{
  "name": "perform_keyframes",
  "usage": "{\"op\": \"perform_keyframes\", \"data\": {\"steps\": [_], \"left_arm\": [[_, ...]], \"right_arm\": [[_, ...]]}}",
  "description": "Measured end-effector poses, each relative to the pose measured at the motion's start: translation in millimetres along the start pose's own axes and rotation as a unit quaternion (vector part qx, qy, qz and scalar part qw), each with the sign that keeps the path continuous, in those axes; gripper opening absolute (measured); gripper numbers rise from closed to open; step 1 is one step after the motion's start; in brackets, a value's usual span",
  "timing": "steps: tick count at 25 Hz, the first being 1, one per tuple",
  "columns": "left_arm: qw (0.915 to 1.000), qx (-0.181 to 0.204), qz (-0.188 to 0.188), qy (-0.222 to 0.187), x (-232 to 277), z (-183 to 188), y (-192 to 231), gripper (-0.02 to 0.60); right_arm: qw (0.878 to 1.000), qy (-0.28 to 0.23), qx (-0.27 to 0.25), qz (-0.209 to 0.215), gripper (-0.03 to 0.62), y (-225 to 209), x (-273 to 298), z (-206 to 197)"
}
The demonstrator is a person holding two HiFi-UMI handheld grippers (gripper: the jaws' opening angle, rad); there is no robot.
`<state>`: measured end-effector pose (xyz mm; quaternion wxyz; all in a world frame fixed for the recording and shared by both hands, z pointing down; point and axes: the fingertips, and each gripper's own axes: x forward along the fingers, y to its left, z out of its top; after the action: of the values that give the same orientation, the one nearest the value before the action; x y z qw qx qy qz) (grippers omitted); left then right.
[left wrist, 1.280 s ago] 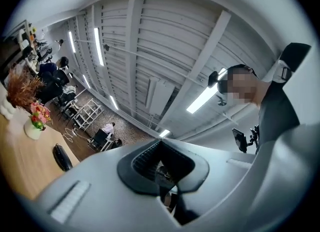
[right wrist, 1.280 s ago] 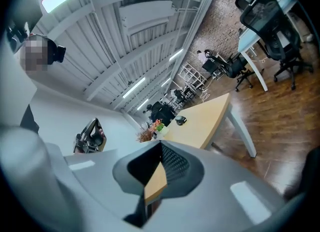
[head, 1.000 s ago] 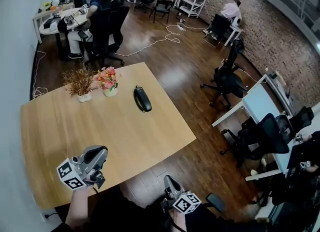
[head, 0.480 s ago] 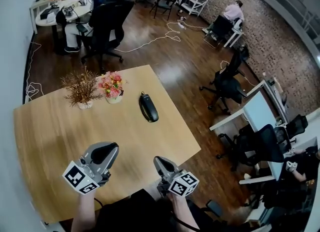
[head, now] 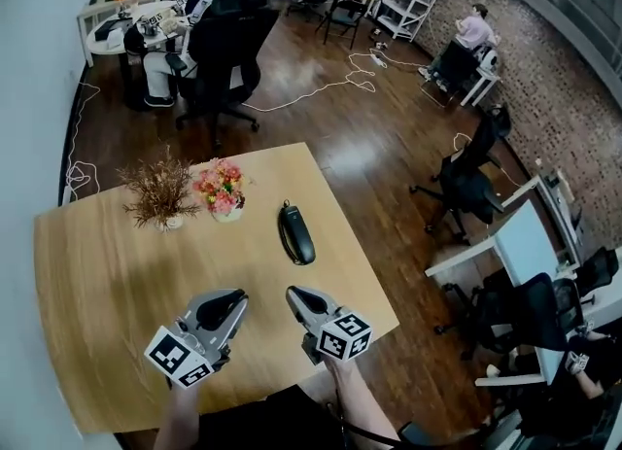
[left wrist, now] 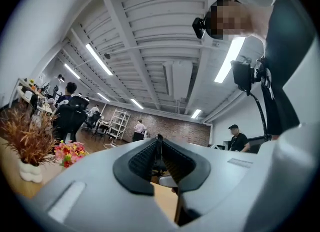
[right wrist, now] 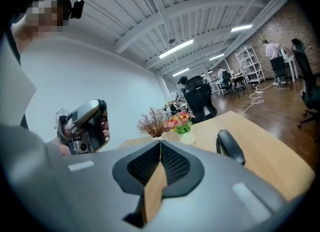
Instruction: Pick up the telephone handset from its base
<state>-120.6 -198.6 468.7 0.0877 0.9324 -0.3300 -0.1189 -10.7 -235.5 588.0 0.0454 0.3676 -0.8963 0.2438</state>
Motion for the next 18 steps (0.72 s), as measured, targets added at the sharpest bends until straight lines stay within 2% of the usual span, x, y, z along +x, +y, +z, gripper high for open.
{"op": "perform_keyframes", "data": {"steps": [4, 7, 10, 13, 16, 18], "left_arm": [[0.9981, 0.008, 0.050, 0.034, 31, -23, -6, 0.021], [0.9951, 0.013, 0.076, 0.061, 50, -41, -9, 0.020], [0.9912, 0.010, 0.096, 0.090, 56, -55, -10, 0.020], [0.9879, 0.007, 0.109, 0.110, 65, -64, -15, 0.021], [0.9874, 0.009, 0.108, 0.115, 72, -66, -17, 0.020], [0.9878, 0.007, 0.108, 0.112, 75, -63, -19, 0.021]], "right_arm": [[1.000, 0.022, 0.007, 0.020, 0.010, -52, 0, -6], [0.999, 0.045, 0.013, 0.011, 0.026, -100, 6, -20], [0.997, 0.075, 0.003, -0.023, 0.101, -138, 16, -30], [0.992, 0.107, -0.031, -0.064, 0.194, -177, 26, -32], [0.982, 0.134, -0.077, -0.104, 0.229, -211, 49, -25], [0.976, 0.146, -0.100, -0.128, 0.230, -230, 67, -18]]}}
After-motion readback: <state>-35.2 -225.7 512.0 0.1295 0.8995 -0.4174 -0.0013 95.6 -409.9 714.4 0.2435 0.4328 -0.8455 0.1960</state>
